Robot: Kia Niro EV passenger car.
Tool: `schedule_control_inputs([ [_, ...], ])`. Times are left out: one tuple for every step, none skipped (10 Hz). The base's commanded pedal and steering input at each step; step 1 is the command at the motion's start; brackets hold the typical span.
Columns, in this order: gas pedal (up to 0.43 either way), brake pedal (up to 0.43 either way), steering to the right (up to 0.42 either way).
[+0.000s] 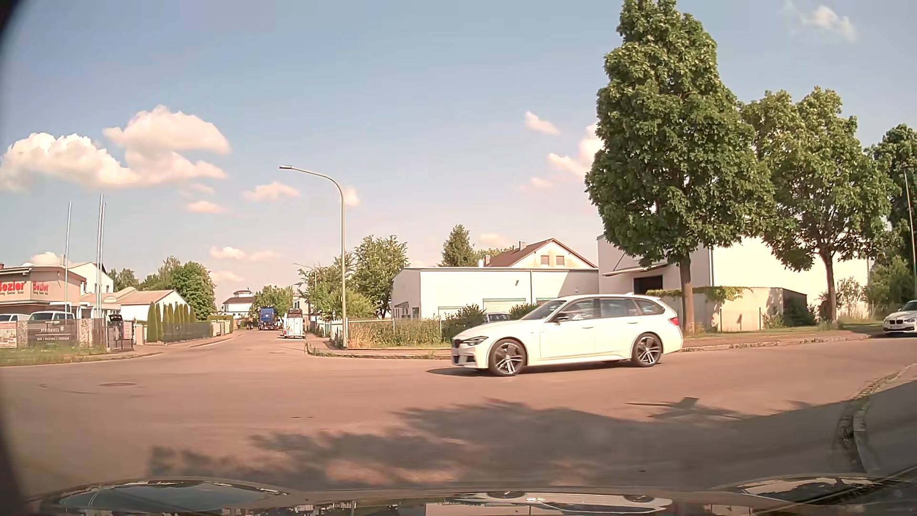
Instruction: Follow the waypoints while adhering to traffic rules and regulations
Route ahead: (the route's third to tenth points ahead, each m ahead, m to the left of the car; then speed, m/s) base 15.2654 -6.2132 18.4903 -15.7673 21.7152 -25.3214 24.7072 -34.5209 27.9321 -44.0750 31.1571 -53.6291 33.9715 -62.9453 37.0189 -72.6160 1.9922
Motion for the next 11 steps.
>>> schedule_control_inputs([
  [0.000,0.067,0.208],
  [0.000,0.073,0.209],
  [0.000,0.073,0.209],
  [0.000,0.079,0.209],
  [0.000,0.079,0.209],
  [0.000,0.079,0.209],
  [0.000,0.091,0.210],
  [0.000,0.091,0.212],
  [0.000,0.104,0.215],
  [0.000,0.128,0.220],
  [0.000,0.134,0.226],
])
